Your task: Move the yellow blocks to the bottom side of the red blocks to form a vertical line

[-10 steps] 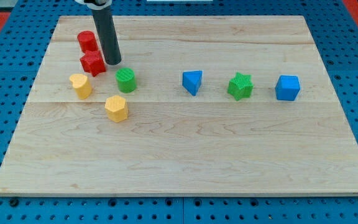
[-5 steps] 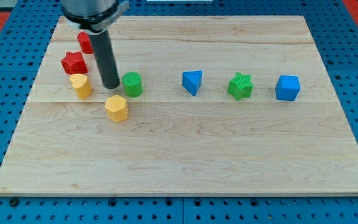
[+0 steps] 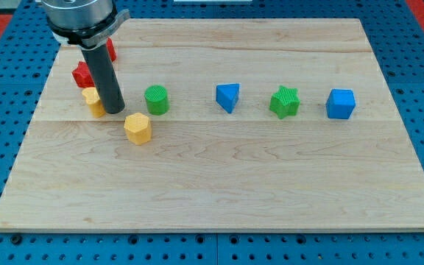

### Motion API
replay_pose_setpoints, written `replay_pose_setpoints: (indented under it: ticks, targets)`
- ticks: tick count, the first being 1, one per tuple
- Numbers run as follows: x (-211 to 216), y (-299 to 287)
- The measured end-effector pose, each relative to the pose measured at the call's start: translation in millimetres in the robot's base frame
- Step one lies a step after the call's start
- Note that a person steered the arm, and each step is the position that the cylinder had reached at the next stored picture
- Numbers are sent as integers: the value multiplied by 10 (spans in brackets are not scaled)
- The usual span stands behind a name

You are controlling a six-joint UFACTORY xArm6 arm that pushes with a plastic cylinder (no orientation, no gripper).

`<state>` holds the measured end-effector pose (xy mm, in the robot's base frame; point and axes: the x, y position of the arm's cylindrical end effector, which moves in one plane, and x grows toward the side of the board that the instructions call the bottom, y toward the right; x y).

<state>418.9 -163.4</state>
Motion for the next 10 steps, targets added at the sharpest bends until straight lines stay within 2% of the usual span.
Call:
replay_pose_setpoints:
  ticks: [1,2,3,4,5,6,7,8,9,10]
  targets:
    - [1,-141]
    - [278,-248]
    - [977,-481]
    - [1176,446]
    - [699,1021]
    - [411,434]
    - [382,-79]
    - [360,259]
    - [204,85]
    - [245,-173]
